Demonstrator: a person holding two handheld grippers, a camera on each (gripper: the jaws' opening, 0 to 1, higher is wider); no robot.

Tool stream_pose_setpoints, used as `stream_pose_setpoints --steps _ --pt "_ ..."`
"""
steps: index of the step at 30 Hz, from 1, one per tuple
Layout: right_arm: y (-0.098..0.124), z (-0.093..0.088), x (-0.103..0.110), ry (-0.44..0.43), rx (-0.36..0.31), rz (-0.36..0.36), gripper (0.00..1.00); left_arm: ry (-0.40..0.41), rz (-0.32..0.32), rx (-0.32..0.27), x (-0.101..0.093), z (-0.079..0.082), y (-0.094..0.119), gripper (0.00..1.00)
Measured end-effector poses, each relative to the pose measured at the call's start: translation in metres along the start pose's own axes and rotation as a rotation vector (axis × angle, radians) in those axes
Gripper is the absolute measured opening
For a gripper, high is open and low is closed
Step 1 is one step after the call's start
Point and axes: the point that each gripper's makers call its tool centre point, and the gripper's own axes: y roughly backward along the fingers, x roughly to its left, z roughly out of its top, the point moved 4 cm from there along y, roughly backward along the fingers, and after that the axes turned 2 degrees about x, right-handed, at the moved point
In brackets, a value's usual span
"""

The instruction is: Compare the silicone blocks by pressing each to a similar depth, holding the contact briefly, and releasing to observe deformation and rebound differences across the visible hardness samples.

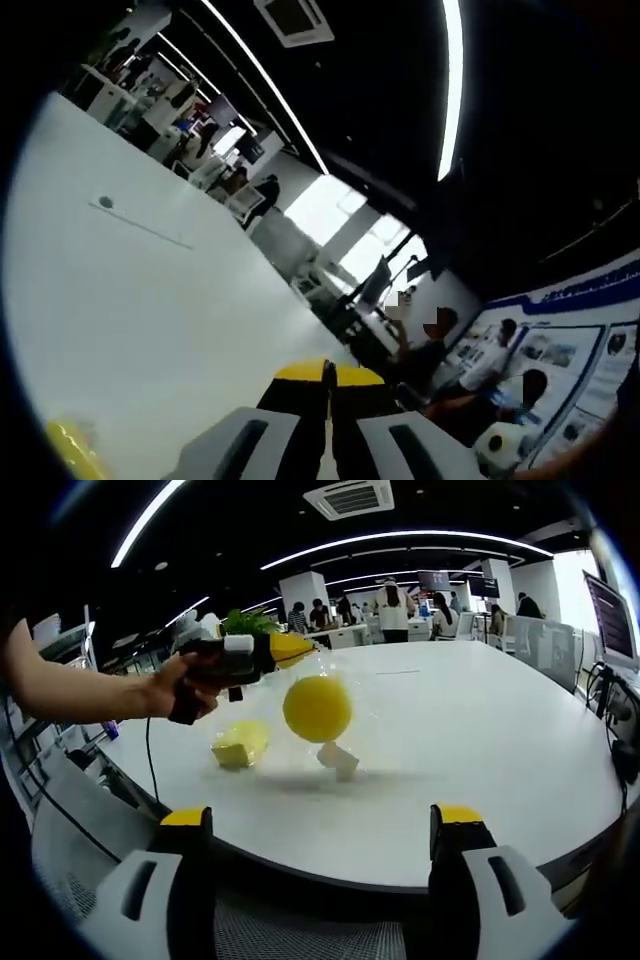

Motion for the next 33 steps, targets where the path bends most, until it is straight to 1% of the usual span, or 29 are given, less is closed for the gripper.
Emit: stream_pose_setpoints --steps 1,3,4,5,6,7,9,11,14,17,18,23,27,33 --pt "0.000 0.000 0.000 0.000 0.001 -0.001 0.84 0.000 -0.002 -0.005 -0.004 0.003 0.002 0.00" --pt "0.000 0.000 0.000 0.000 0.002 0.000 0.84 -0.003 -0.029 -0.024 -0.016 0.013 0.009 0.00" --pt "0.000 0.000 0.000 0.000 0.002 0.000 0.84 -0.004 -0.036 -0.038 -0.018 0.021 0.013 0.00" --pt "0.000 0.000 0.001 -0.001 0.003 0.002 0.84 -0.001 -0.045 -0.048 -0.020 0.026 0.016 0.00" --pt "0.000 0.000 0.001 -0.001 0.003 0.003 0.84 -0.008 -0.049 -0.063 -0.024 0.030 0.020 0.00" --pt "0.000 -0.001 0.001 -0.001 0.007 0.006 0.84 -0.001 -0.064 -0.073 -0.031 0.034 0.024 0.00" --pt "0.000 -0.001 0.001 -0.006 0.016 0.006 0.85 -0.010 -0.074 -0.088 -0.045 0.039 0.032 0.00" --pt "0.000 -0.003 0.001 -0.006 0.029 0.008 0.85 -0.018 -0.081 -0.099 -0.049 0.046 0.040 0.00" --pt "0.001 -0.002 0.001 -0.006 0.032 0.005 0.85 -0.012 -0.090 -0.139 -0.068 0.053 0.058 0.00" --pt "0.002 -0.001 0.001 0.000 0.030 0.002 0.84 -0.015 -0.100 -0.166 -0.081 0.058 0.075 0.00" --pt "0.002 -0.001 0.002 0.009 0.031 0.003 0.84 -0.017 -0.108 -0.172 -0.088 0.059 0.083 0.00" --pt "0.004 0.002 0.008 0.066 0.042 0.015 0.83 -0.044 -0.114 -0.210 -0.106 0.067 0.110 0.00" --pt "0.006 0.007 0.010 0.077 0.030 0.024 0.83 -0.042 -0.114 -0.234 -0.112 0.070 0.126 0.00" --pt "0.007 0.009 0.012 0.089 0.030 0.037 0.83 -0.038 -0.114 -0.250 -0.120 0.064 0.139 0.00"
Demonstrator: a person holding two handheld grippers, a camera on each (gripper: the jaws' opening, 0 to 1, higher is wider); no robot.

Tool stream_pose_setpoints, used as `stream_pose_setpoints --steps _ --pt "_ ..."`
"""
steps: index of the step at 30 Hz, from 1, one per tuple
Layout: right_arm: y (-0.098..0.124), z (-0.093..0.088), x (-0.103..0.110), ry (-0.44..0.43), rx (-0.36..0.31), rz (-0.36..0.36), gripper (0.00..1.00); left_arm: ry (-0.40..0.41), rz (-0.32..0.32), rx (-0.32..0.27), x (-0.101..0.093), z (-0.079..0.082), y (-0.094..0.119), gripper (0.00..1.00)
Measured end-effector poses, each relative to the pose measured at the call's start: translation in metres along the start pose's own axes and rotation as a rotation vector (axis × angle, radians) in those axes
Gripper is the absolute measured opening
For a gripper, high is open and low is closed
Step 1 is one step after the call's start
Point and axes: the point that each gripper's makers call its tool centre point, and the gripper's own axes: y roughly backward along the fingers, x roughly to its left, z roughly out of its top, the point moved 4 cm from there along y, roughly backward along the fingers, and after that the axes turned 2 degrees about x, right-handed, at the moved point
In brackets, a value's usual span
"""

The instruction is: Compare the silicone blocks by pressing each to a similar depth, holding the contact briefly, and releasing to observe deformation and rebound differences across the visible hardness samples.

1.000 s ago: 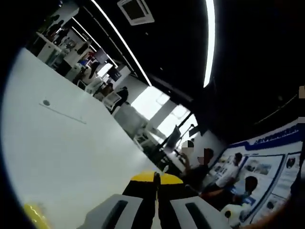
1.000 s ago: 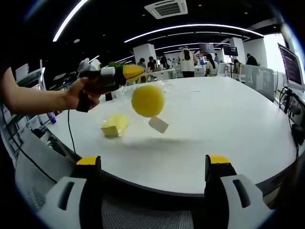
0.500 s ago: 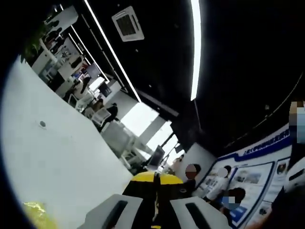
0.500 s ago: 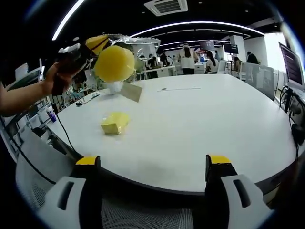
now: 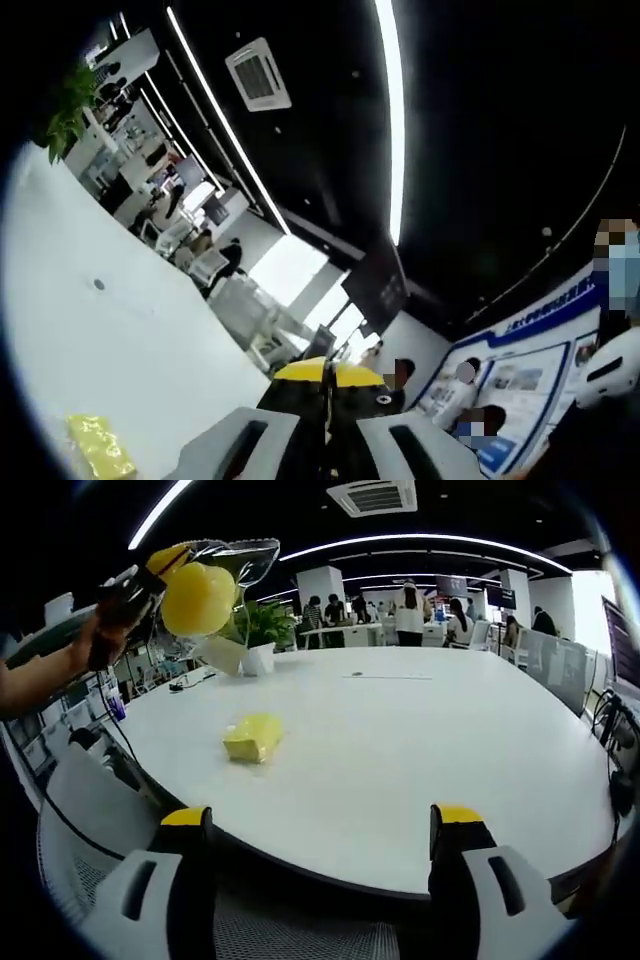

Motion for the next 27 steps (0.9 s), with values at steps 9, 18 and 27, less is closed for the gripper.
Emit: stream_pose_setpoints --steps 9,18,27 --pt "0.007 0.022 0.006 0.028 -0.050 0.039 0.82 0.032 -0.013 -0.006 -0.004 -0.007 0.002 0.00" --pt "0.017 0.090 0.036 0.034 -0.216 0.202 0.77 0.052 -0.086 0.031 -0.017 -0.009 -0.001 0.00" --pt "0.020 0.137 0.071 0.077 -0.299 0.341 0.70 0.079 -0.152 0.033 -0.030 -0.009 -0.003 0.00"
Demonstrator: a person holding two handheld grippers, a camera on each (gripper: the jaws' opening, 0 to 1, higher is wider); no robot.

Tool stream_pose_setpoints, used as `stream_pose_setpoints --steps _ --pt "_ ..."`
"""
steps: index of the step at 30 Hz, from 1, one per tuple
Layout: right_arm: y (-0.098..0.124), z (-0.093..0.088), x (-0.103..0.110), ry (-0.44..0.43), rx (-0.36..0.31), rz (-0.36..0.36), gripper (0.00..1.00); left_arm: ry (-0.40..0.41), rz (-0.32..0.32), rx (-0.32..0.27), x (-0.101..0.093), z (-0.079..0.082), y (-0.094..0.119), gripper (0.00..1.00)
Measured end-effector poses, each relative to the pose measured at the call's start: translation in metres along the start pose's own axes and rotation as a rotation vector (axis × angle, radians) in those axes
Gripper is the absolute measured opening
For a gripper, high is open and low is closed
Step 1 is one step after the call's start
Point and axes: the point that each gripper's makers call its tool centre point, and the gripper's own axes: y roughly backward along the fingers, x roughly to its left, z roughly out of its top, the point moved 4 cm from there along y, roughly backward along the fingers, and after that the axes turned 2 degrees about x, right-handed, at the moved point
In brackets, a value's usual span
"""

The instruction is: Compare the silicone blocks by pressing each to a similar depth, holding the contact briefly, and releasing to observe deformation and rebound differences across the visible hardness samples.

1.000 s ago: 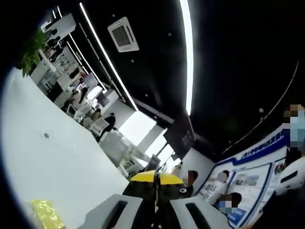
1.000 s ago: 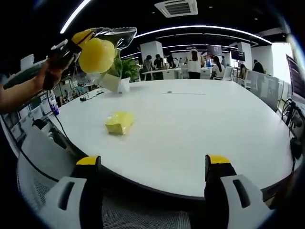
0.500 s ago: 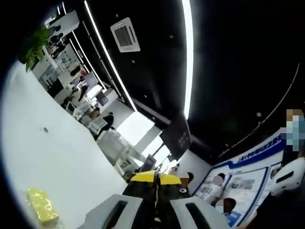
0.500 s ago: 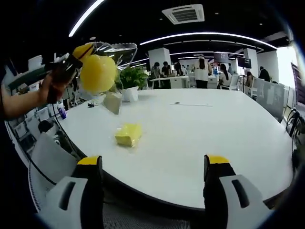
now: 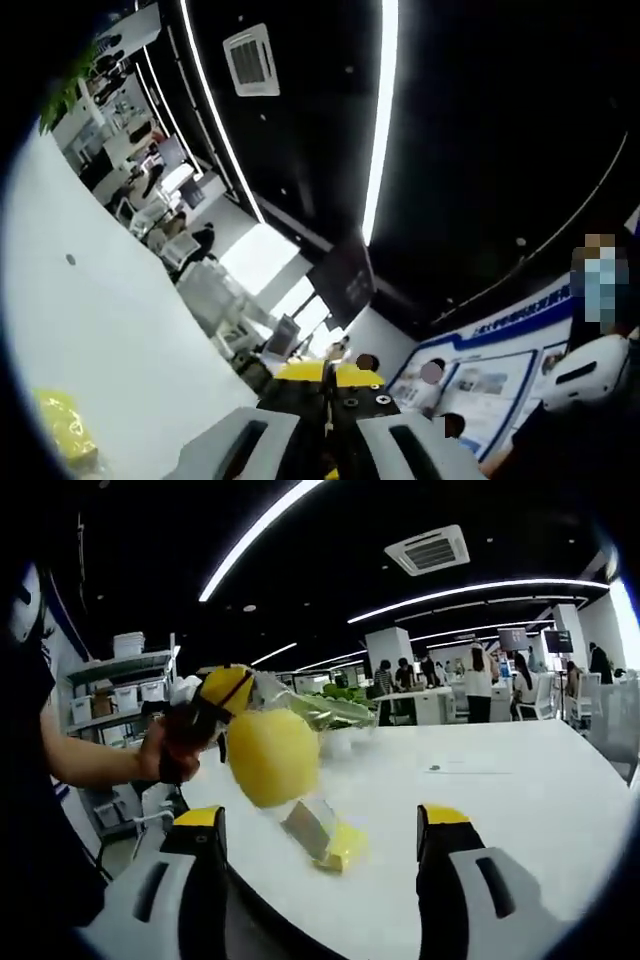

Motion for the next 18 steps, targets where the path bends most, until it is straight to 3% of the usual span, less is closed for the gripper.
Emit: stream_pose_setpoints --steps 10,18 --pt "-0.013 0.033 0.014 -0.011 -0.082 0.124 0.65 0.035 -0.101 0.014 -0.019 0.002 -0.005 0.00" --pt "-0.022 0.046 0.034 0.029 -0.086 0.238 0.51 0.055 -0.156 0.015 -0.028 0.002 -0.010 0.00"
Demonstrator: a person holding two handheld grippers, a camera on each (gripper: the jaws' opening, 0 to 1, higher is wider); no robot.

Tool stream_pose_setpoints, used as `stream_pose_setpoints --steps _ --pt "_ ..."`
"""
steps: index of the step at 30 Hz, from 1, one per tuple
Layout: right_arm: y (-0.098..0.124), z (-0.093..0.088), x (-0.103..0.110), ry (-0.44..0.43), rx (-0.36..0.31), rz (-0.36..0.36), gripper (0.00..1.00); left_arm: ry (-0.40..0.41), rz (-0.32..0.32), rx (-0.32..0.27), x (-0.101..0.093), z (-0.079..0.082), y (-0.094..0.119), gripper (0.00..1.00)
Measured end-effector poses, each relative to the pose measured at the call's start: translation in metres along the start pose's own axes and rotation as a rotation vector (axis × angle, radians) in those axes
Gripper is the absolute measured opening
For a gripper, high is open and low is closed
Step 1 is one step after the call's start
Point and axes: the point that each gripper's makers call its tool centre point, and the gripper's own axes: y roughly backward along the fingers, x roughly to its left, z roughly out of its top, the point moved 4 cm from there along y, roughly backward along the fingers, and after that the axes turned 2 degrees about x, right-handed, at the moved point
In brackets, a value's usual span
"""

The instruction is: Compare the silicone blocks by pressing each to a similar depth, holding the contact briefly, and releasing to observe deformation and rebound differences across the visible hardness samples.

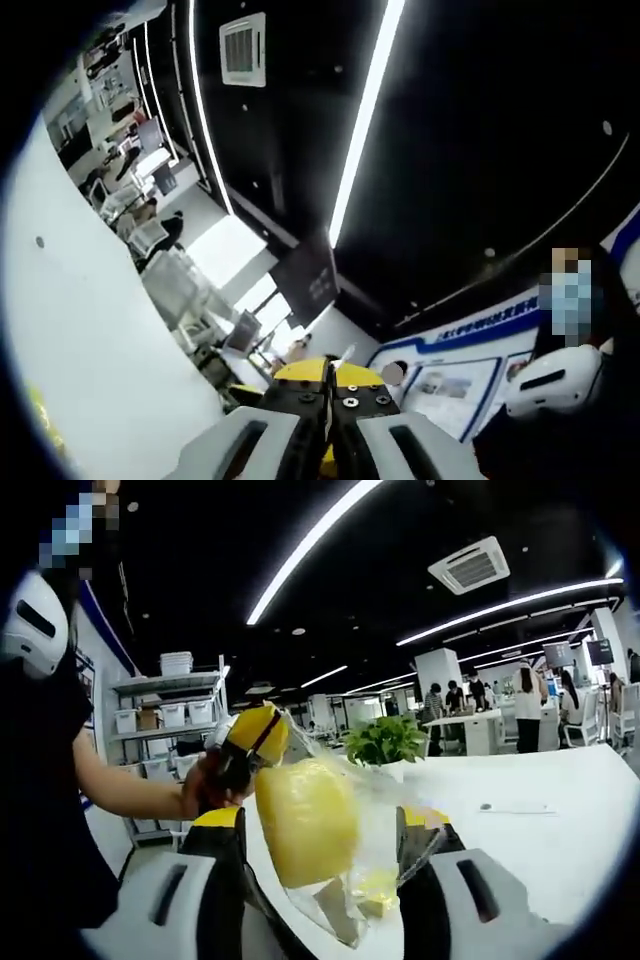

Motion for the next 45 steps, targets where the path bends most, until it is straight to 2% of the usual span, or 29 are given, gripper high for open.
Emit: stream_pose_setpoints --steps 2,4,5,6,9,13,17,23,25,29,41,45 --pt "0.000 0.000 0.000 0.004 0.003 0.011 0.46 0.006 -0.014 -0.012 -0.002 0.003 0.000 0.00" --pt "-0.001 0.001 0.001 0.003 0.004 0.027 0.36 -0.008 -0.016 -0.018 -0.004 0.006 0.000 0.00" --pt "-0.003 0.002 0.004 -0.003 -0.005 0.056 0.34 -0.007 -0.020 -0.023 -0.004 0.007 0.000 0.00" --pt "-0.003 0.003 0.003 -0.007 -0.007 0.052 0.32 -0.008 -0.019 -0.029 -0.004 0.009 0.000 0.00" --pt "-0.006 0.006 0.004 -0.008 -0.024 0.059 0.31 -0.034 -0.019 -0.036 -0.007 0.013 0.001 0.00" --pt "-0.011 0.006 0.009 -0.010 -0.003 0.079 0.28 -0.141 0.007 0.037 -0.011 0.010 0.000 0.00" --pt "-0.011 0.007 0.014 -0.021 0.000 0.090 0.24 -0.162 0.011 0.047 -0.014 0.013 0.000 0.00" --pt "-0.010 0.009 0.019 -0.059 0.058 0.095 0.16 -0.211 0.037 0.072 -0.012 0.014 0.003 0.00" --pt "-0.009 0.008 0.019 -0.090 0.098 0.087 0.13 -0.237 0.049 0.090 -0.011 0.014 0.003 0.00" --pt "-0.006 0.008 0.019 -0.098 0.123 0.086 0.10 -0.255 0.054 0.115 -0.012 0.012 0.003 0.00" --pt "-0.002 0.007 0.016 -0.151 0.186 0.087 0.04 -0.267 0.069 0.132 -0.008 0.011 0.003 0.00" --pt "-0.003 0.007 0.014 -0.163 0.202 0.084 0.04 -0.296 0.087 0.147 -0.007 0.013 0.003 0.00"
